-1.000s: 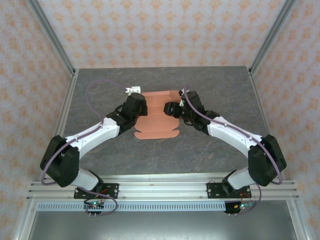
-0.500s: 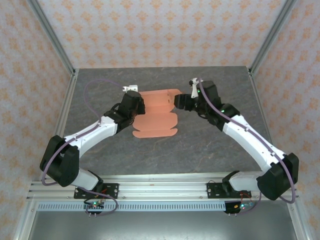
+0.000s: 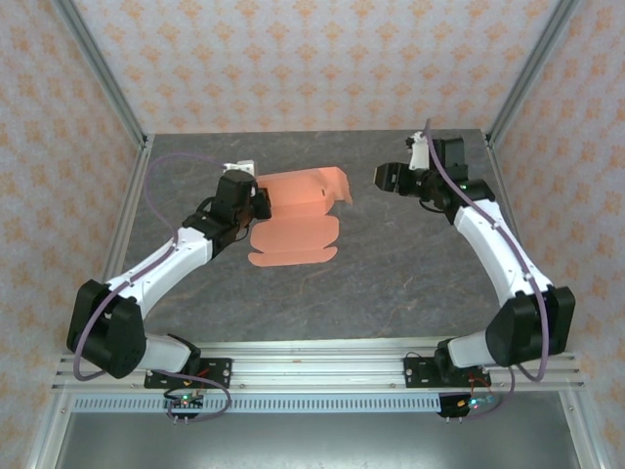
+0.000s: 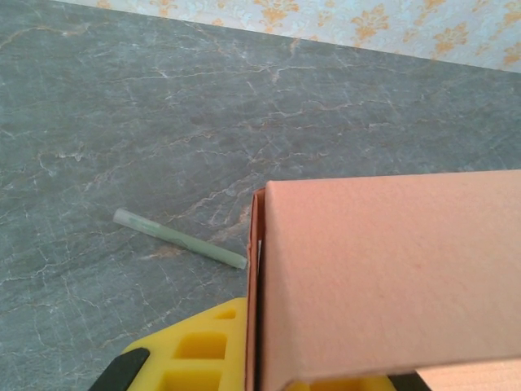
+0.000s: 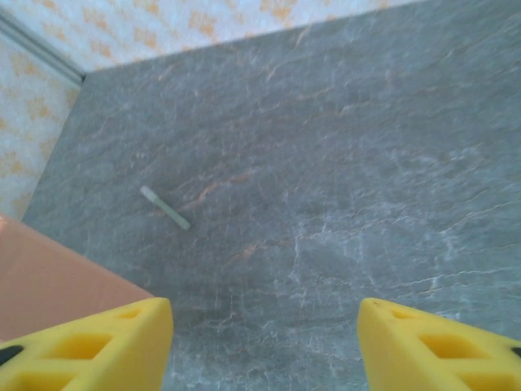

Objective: Fold the paper box

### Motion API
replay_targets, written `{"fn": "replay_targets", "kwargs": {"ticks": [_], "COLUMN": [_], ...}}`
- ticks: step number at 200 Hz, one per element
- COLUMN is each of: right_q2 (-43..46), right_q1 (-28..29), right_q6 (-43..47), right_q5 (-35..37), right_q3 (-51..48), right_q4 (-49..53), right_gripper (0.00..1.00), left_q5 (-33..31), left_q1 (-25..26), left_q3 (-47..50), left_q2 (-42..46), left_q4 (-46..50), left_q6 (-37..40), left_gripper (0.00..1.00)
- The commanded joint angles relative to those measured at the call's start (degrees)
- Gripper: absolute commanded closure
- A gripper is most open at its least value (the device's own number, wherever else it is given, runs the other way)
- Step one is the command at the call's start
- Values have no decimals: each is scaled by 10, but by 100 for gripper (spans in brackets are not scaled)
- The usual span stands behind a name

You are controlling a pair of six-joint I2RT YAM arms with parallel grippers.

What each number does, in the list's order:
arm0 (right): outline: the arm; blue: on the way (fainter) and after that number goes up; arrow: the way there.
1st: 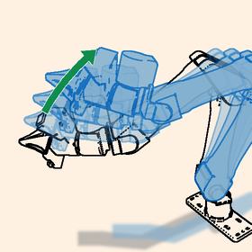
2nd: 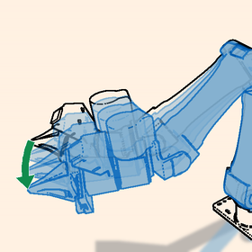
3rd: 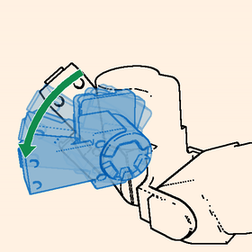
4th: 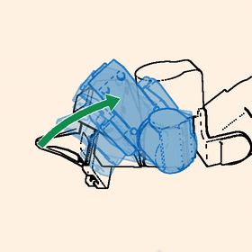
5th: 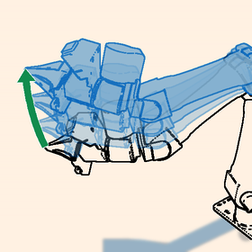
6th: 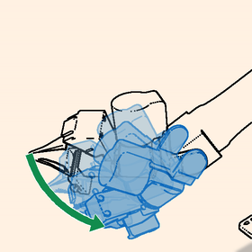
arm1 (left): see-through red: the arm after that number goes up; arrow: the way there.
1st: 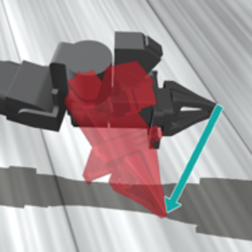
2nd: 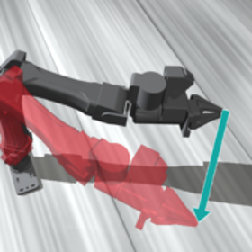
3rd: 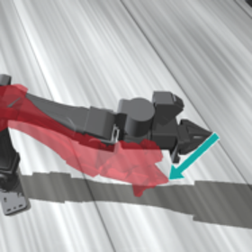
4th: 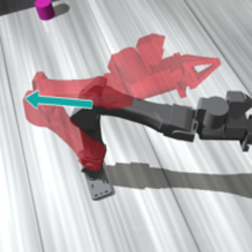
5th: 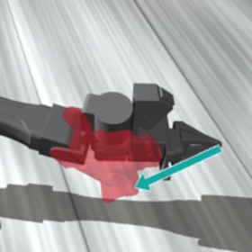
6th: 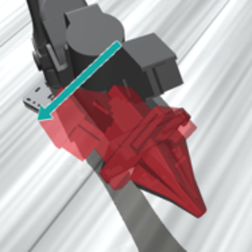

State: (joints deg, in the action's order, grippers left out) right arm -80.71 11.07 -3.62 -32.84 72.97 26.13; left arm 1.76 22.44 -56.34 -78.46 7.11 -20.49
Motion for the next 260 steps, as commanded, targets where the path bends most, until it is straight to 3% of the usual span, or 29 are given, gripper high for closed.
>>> {"fn": "replay_targets", "kwargs": {"ticks": [1,114,260], "right_q2": [-26,-90,-100], "right_q1": [-2,-2,36], "right_q6": [38,204,216], "right_q5": [-79,-317,-329], "right_q3": [22,61,73], "right_q4": [-8,47,46], "right_gripper": [41,42,41], "left_q5": [24,42,67], "left_q1": [-5,-5,-5], "left_q3": [-16,-51,-61], "left_q2": [17,17,10], "left_q4": [20,53,52], "left_q6": [11,29,24], "left_gripper": [100,100,100]}}
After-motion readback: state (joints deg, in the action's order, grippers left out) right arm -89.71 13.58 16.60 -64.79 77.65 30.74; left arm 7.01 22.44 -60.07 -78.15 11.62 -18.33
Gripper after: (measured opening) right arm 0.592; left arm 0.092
